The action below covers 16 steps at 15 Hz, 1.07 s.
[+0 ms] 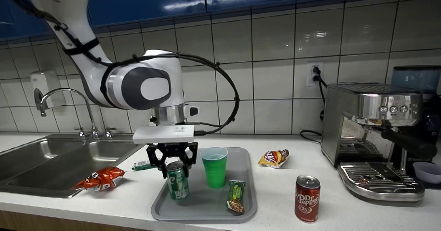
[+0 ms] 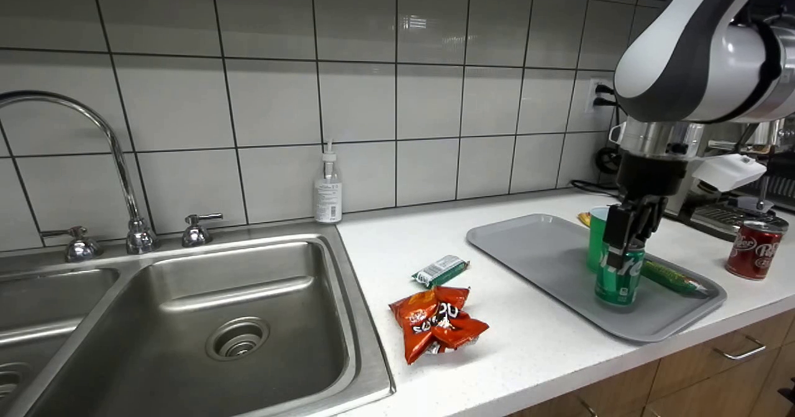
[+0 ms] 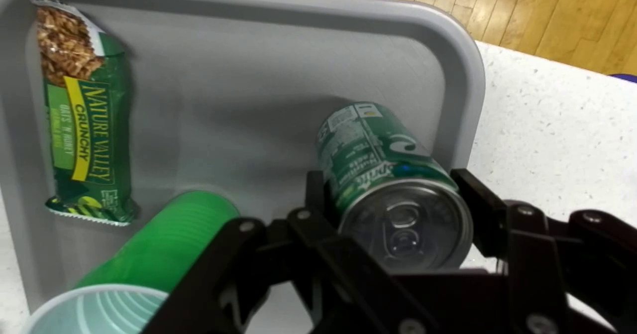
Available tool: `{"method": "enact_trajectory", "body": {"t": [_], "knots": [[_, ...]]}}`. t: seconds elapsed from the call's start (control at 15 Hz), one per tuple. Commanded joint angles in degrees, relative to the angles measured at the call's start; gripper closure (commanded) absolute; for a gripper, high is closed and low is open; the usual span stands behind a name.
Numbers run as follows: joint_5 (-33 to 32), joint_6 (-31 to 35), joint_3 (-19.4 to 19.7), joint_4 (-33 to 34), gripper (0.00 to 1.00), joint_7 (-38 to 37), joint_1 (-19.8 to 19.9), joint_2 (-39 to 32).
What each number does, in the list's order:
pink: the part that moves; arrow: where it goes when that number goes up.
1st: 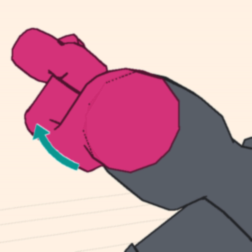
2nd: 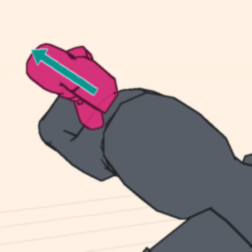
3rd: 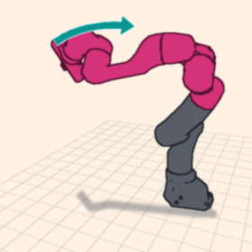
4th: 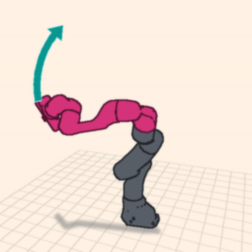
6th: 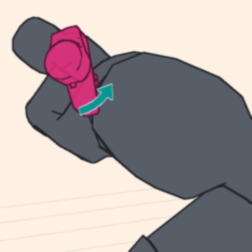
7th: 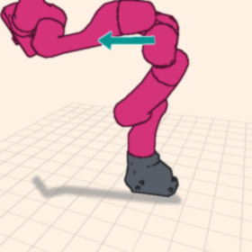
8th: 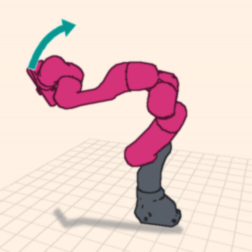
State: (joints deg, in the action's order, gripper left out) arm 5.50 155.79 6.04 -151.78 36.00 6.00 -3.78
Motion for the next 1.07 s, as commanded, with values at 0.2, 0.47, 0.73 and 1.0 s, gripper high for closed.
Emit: {"method": "enact_trajectory", "body": {"t": [0.2, 0.47, 0.73, 1.0], "knots": [[-0.98, 2.36, -0.44, -0.76, 0.46, -1.79, 1.03, -0.27], [-0.64, 1.76, -0.74, -0.83, 0.00, -1.49, 1.07, 0.06], [-0.29, 1.00, -1.02, -0.81, 0.00, -1.23, 0.88, 1.40], [0.61, 0.43, -1.55, -0.43, 0.00, -0.37, 0.40, 2.69]]}}
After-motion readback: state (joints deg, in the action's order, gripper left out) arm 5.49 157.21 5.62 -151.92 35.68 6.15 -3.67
